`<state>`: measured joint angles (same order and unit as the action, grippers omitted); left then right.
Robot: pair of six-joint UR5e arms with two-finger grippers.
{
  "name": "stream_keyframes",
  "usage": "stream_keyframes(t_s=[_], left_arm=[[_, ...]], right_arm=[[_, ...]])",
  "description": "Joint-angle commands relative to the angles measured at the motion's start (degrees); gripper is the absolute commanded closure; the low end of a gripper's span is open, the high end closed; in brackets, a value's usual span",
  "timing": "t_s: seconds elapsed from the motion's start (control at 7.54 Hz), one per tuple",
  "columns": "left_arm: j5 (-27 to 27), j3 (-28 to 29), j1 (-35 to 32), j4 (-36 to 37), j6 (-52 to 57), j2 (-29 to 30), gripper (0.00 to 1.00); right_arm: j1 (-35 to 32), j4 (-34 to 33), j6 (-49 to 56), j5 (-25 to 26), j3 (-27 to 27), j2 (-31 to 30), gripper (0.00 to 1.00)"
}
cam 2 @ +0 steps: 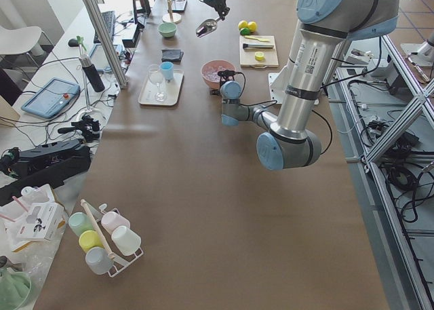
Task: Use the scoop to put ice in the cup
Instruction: 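Lift the metal scoop off the table with the right gripper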
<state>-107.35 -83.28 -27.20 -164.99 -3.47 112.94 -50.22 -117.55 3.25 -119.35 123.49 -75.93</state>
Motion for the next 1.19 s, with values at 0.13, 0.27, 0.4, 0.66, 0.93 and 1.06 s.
stream_keyframes(t_s=[0.13, 0.27, 0.4, 0.66, 0.93, 1.06], left_arm=[[-2.05, 5.94, -1.18, -2.7, 0.3, 4.22, 0.02], [-3.29, 5.68, -2.41, -2.01, 0.3, 4.83, 0.02], [-5.57, 5.76, -3.21, -0.61, 0.3, 5.36, 0.02], [-5.68, 5.5, -3.04, 0.28, 0.3, 5.71, 0.02], [-5.76, 4.02, -2.78, 0.29, 0.39, 4.23, 0.02], [-5.68, 3.22, -2.25, 0.29, 0.39, 3.52, 0.02]], right_arm=[[-0.75, -14.98, 9.5, 2.45, 1.74, 3.32, 1.0], [-0.75, -15.51, 9.5, 3.59, 2.36, 5.16, 1.0], [-0.84, -15.43, 9.67, 3.42, 3.15, 4.91, 1.0], [-1.9, -18.66, 12.12, 6.12, 3.51, 6.47, 1.0], [4.04, -24.69, 11.88, 10.16, 2.99, 14.0, 1.0], [6.17, -35.71, 11.87, 10.97, 2.11, 22.14, 1.0]])
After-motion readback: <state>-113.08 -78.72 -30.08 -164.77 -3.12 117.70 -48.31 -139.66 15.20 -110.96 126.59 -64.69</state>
